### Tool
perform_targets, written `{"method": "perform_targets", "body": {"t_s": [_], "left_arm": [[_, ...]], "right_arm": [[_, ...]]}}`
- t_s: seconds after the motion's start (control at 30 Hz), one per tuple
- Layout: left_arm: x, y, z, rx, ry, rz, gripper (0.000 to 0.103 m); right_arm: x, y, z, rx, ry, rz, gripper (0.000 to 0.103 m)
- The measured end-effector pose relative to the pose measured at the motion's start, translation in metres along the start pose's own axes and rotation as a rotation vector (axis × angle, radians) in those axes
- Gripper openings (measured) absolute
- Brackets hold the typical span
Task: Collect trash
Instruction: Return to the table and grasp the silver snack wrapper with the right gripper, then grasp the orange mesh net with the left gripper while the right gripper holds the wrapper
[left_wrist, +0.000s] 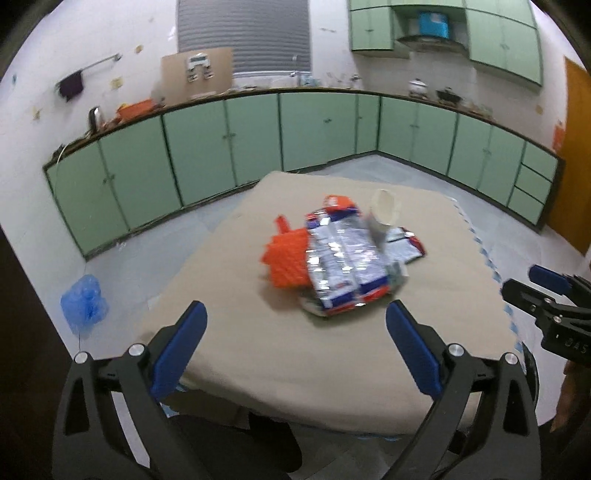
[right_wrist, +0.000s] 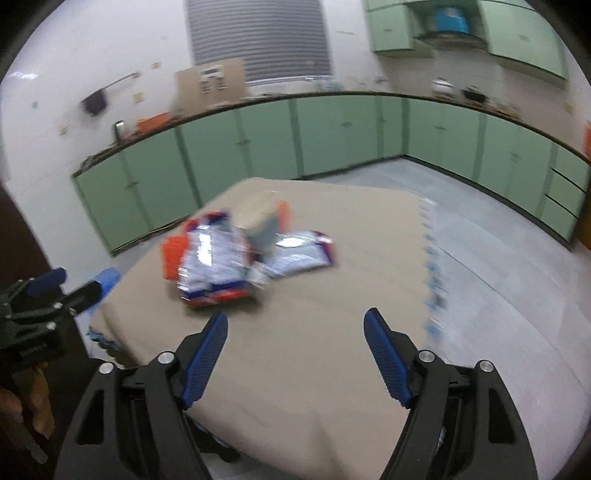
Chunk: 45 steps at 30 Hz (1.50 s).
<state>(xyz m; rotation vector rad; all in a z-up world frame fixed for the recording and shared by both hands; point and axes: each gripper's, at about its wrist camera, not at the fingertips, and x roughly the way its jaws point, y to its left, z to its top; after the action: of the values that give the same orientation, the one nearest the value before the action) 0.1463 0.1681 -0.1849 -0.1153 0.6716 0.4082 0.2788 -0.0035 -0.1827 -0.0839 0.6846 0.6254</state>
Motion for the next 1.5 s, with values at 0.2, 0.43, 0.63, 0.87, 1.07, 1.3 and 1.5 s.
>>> {"method": "perform_targets", "body": {"t_s": [0.2, 0.43, 0.63, 0.87, 1.07, 1.3, 1.5], "left_arm": [[0.023, 0.039, 0.000, -0.029, -0.003, 0.042, 0.095], [0.055, 0.061, 0.005, -0.038, 0.005, 0.054, 0.095], [0.079, 0.067, 0.011, -0.023, 0.049, 0.027, 0.095], [0.098, 0.081, 0.014, -0.052, 0.076, 0.039, 0.095], [0.090, 0.075, 0.014, -0.037, 0.070, 0.029, 0.095], [0.091, 0.055, 0.018, -0.025, 0.068, -0.045, 0.095], [0.129, 0.033, 0.022, 0.010, 0.106, -0.044, 0.094]], "right_arm": [[0.054, 0.038, 0.023, -0.063, -0.006, 0.064, 0.075], [0.125, 0.049, 0.037, -0.093, 0.048, 0.091, 0.073], [0.161, 0.052, 0.045, -0.115, 0.116, 0.104, 0.072], [0.174, 0.054, 0.042, -0.146, 0.197, 0.144, 0.048], [0.141, 0.054, 0.042, -0.172, 0.139, 0.152, 0.015], [0.081, 0.026, 0.044, -0.107, 0.081, 0.115, 0.010], [0.048, -0.005, 0.039, -0.058, 0.060, 0.051, 0.010]]}}
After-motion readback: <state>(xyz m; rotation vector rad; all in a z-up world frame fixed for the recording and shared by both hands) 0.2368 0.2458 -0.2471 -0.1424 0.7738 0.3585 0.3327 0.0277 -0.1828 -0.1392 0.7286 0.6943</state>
